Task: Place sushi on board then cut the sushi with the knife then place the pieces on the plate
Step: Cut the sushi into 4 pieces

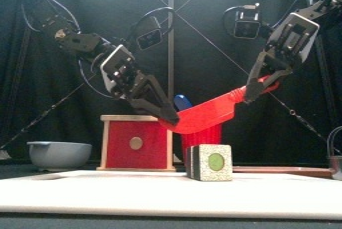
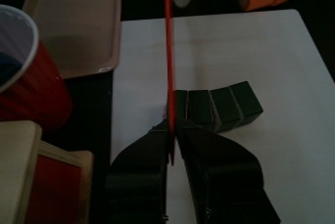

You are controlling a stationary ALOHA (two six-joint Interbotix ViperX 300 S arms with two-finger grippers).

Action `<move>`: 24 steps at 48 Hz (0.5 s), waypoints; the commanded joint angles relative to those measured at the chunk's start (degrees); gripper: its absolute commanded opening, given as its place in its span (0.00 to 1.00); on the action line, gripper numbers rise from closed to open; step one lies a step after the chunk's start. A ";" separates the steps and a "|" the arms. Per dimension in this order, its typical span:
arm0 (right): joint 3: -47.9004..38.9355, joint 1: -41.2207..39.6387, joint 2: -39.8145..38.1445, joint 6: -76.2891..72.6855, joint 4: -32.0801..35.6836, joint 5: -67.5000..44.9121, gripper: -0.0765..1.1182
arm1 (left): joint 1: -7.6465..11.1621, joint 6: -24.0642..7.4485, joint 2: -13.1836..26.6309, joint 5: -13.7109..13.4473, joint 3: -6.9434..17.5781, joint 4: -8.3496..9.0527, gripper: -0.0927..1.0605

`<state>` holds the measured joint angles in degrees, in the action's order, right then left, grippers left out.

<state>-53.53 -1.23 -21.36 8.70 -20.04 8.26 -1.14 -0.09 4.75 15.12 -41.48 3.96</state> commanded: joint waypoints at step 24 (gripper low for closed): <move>2.37 2.29 6.59 -0.18 -2.72 -0.79 0.40 | 0.79 -0.09 0.70 -2.20 0.79 -0.97 0.51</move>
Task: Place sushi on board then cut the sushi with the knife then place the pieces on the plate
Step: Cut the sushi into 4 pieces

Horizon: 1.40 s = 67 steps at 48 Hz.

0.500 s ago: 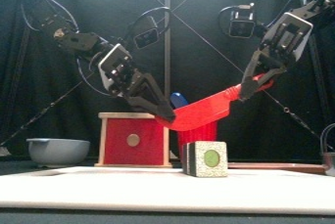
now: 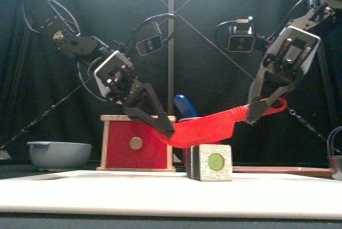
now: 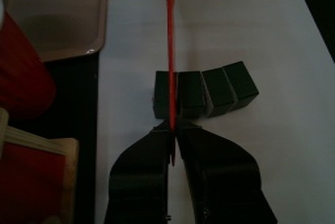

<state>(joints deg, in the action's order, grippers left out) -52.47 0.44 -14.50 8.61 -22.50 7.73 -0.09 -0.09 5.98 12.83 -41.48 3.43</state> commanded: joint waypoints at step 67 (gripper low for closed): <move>2.37 1.14 9.23 -0.26 -3.34 -0.26 0.40 | 0.00 0.18 3.43 0.00 0.53 -2.55 0.51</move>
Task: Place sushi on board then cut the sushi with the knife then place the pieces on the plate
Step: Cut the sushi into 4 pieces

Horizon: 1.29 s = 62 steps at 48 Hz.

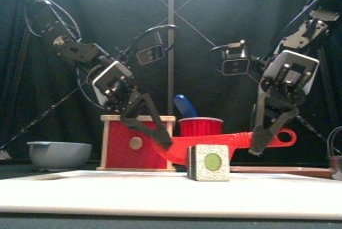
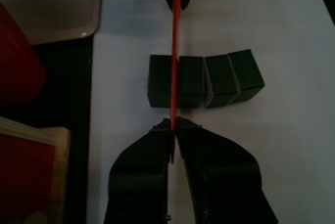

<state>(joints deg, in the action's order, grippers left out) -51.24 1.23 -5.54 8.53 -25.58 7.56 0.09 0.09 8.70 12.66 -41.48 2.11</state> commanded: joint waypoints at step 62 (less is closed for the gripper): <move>3.43 -3.60 1.14 0.09 2.20 0.62 0.40 | -2.46 -0.44 0.79 0.18 1.32 -2.02 0.51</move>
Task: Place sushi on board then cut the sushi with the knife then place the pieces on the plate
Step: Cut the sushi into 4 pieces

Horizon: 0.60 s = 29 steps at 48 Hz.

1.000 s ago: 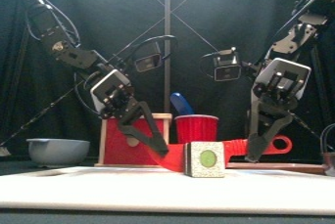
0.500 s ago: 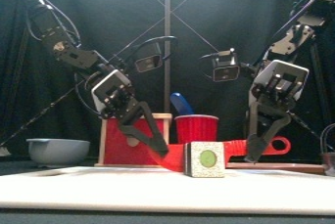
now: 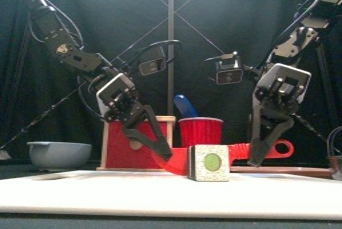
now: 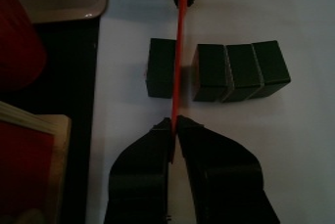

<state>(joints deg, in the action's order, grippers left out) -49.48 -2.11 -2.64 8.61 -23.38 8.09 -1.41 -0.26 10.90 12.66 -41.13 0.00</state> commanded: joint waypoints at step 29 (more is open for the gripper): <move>2.64 0.26 -11.69 -0.26 1.05 5.10 0.40 | 2.81 -0.09 -10.46 -0.44 -1.85 6.94 0.51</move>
<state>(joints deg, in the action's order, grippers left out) -48.34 -2.37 -12.13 8.53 -21.80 13.36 0.18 -0.18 1.67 11.78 -43.07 6.77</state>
